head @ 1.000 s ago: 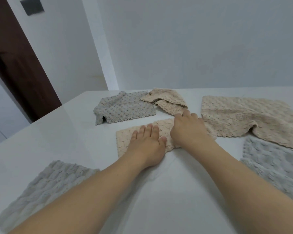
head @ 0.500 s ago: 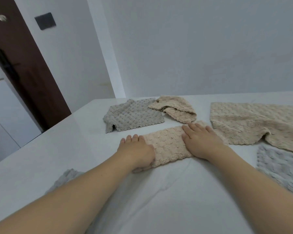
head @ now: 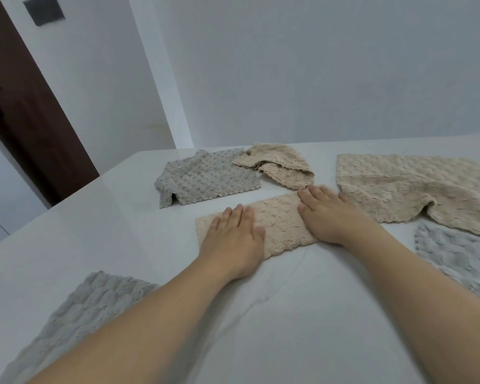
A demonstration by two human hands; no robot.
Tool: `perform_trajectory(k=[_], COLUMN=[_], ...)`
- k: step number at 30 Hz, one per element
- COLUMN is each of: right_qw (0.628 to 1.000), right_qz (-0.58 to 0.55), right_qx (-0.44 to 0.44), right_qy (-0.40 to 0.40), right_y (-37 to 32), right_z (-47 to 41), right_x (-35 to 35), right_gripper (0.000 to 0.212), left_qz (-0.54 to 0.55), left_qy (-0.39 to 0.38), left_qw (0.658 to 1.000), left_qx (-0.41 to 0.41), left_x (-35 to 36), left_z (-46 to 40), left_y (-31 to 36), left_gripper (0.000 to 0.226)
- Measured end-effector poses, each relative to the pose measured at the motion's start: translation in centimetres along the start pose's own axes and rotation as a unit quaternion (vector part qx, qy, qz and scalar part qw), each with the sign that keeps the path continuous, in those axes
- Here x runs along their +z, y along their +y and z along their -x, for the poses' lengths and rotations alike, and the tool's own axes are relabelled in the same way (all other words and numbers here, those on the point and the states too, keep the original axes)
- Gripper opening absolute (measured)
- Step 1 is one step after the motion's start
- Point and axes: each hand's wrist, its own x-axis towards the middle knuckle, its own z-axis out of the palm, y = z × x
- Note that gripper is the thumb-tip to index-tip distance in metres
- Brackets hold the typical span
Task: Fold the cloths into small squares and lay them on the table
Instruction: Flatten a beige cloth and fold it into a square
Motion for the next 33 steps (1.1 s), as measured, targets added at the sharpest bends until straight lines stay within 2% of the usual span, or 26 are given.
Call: perform_trajectory(k=[3,6,8,10,12,16,21,23,24,26,27,29,31,33], right_qw=[1.0,0.998,0.995,0.996,0.999,1.0,1.0,0.998,0.996,0.983,0.98,0.985,0.991,0.994], right_qz=[0.004,0.002,-0.042,-0.053,-0.011,0.012,-0.001,0.002,0.013,0.058,0.067,0.045,0.032,0.035], right_qx=[0.023,0.005,-0.016,-0.03,-0.032,-0.014,0.028,0.049,0.062,0.089,0.099,0.118,0.12,0.101], right_qy=[0.001,0.065,0.089,0.06,0.035,0.016,0.002,0.026,0.065,0.148,0.162,0.12,0.047,0.021], right_y=[0.5,-0.5,-1.6,-2.2,-1.9,-1.1,-0.2,-0.4,-0.7,-1.6,-2.3,-3.6,-4.3,-4.4], right_z=[0.2,0.5,0.5,0.4,0.0,-0.4,-0.7,-0.4,-0.2,0.5,0.9,1.5,1.4,1.2], right_x=[-0.3,-0.6,-0.8,-0.3,0.5,0.5,0.1,0.0,-0.2,-1.0,-1.5,-2.1,-1.7,-1.3], right_gripper=[0.056,0.054,0.053,0.053,0.054,0.055,0.056,0.056,0.053,0.04,0.036,0.041,0.051,0.053], left_qz=[-0.011,-0.049,-0.058,-0.047,-0.035,-0.009,-0.036,-0.09,-0.134,-0.228,-0.268,-0.313,-0.315,-0.313], left_qy=[-0.032,-0.073,-0.054,-0.012,0.001,-0.016,-0.069,-0.092,-0.087,-0.038,-0.009,-0.004,-0.044,-0.065], left_qw=[0.999,0.994,0.996,0.998,0.996,0.998,0.996,0.991,0.986,0.967,0.953,0.93,0.928,0.929], left_qx=[-0.03,-0.065,-0.036,0.039,0.076,0.063,0.034,0.036,0.049,0.106,0.141,0.194,0.195,0.188], left_x=[-0.5,-2.0,-2.9,-2.8,-1.7,0.0,-1.2,-2.3,-3.2,-4.9,-5.6,-6.3,-6.4,-6.3], left_z=[1.2,1.0,-0.2,-1.2,-1.6,-1.1,0.8,1.5,2.0,3.1,3.8,4.8,5.4,5.7], left_y=[-1.3,-1.4,-0.4,1.0,2.3,1.8,-1.8,-2.4,-2.5,-2.2,-1.9,-1.3,-0.6,0.4], left_gripper=[0.064,0.067,0.066,0.06,0.06,0.06,0.062,0.065,0.066,0.065,0.06,0.046,0.033,0.024])
